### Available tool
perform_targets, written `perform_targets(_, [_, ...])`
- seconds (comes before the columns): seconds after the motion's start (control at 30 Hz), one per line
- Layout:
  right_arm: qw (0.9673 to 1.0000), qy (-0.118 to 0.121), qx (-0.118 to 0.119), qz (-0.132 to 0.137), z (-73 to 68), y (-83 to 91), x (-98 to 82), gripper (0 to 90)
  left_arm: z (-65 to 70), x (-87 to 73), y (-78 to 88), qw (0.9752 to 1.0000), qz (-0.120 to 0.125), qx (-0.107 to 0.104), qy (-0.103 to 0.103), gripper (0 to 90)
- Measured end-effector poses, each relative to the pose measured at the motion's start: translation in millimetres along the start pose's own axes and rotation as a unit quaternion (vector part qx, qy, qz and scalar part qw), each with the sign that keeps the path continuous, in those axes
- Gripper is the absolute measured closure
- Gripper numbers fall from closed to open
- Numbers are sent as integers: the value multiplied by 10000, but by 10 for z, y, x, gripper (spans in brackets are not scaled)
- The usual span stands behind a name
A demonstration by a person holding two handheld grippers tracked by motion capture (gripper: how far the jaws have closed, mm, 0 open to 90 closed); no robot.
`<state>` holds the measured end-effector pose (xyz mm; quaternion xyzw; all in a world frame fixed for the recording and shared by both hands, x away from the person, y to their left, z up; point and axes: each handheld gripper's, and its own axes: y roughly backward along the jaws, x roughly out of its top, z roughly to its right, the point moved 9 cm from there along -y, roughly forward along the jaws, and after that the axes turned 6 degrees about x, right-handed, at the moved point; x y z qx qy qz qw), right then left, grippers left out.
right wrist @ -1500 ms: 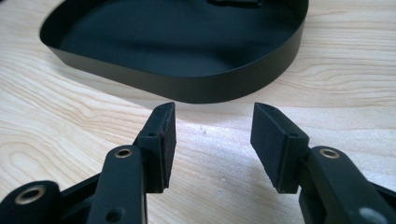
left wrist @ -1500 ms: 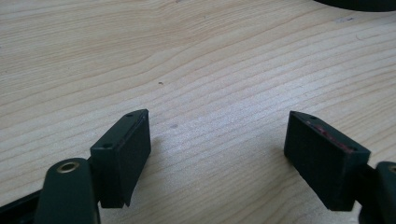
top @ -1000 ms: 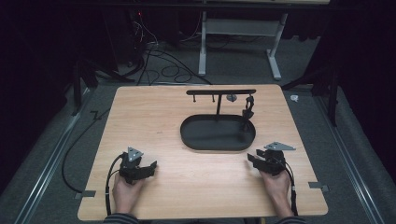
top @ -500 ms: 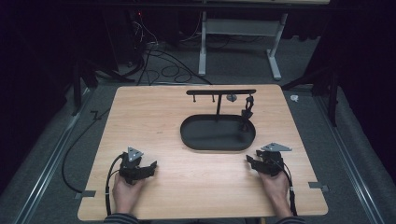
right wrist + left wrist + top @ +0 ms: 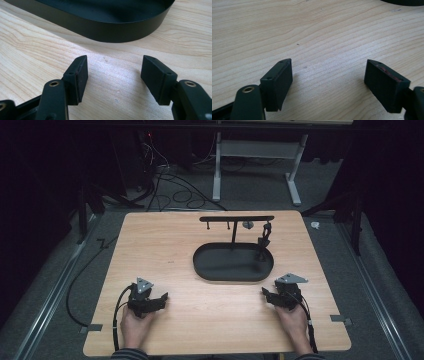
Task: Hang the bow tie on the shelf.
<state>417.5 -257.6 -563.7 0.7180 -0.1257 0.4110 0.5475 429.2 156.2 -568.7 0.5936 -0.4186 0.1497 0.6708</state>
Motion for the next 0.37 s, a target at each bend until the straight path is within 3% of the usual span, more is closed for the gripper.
perform_targets(0.37, [10000, -12, -13, 4, 1, -5, 5, 400, 0, 0, 0, 10000, 0, 2, 0, 232])
